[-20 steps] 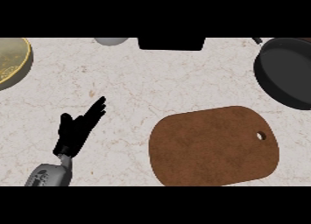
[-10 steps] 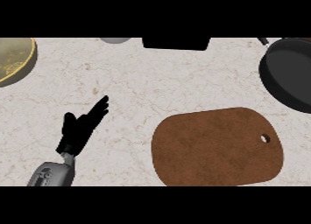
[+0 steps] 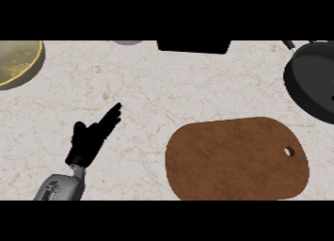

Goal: Pick the lemon from the cutting board and place it in the pot

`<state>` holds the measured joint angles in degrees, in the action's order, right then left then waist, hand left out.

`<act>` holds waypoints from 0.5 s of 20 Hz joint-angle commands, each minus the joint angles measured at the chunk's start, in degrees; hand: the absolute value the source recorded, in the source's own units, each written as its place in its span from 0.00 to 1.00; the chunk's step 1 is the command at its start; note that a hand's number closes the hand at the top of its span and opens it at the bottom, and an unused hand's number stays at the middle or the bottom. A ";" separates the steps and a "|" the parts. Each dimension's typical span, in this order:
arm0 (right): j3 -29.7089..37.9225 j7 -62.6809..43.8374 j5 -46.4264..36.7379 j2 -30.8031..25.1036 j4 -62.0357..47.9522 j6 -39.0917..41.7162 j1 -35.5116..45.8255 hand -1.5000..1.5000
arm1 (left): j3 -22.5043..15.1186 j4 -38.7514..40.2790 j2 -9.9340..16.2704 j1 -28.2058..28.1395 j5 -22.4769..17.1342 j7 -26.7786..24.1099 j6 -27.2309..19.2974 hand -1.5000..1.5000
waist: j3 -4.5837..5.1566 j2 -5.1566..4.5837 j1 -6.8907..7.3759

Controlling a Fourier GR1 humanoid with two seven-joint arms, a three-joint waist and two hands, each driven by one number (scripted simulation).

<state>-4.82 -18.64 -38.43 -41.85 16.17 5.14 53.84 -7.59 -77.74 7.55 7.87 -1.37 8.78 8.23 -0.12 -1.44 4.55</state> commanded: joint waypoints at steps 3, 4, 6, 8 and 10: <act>1.16 -0.49 -0.15 3.57 -7.03 2.34 4.21 0.00 | 0.86 0.72 0.55 1.30 -0.02 -0.45 0.58 0.50 | -0.11 -0.26 -0.34; 3.34 2.59 1.85 4.36 -5.98 -2.68 2.02 0.00 | 1.36 -0.28 1.28 -0.83 0.07 -1.33 0.28 0.50 | -0.14 -0.07 -0.60; 7.40 7.26 5.76 4.57 -3.36 -8.78 0.99 0.00 | 0.51 -0.56 0.03 -0.77 -0.36 0.54 0.14 0.50 | -0.28 -0.07 -1.02; 11.55 9.87 9.56 4.34 -1.10 -13.20 2.39 0.00 | 1.58 0.31 0.87 -0.79 -0.64 -0.71 0.48 0.50 | -0.27 0.10 -1.66; 15.26 10.62 12.92 5.18 0.49 -16.42 5.04 0.00 | 1.14 0.05 0.46 -0.40 0.11 -0.36 -0.30 0.50 | -0.23 0.27 -1.67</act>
<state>4.46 -11.46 -30.92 -37.87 14.26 -4.62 56.83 -6.51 -78.07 8.34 7.25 -1.58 8.39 8.49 -0.36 -1.38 3.51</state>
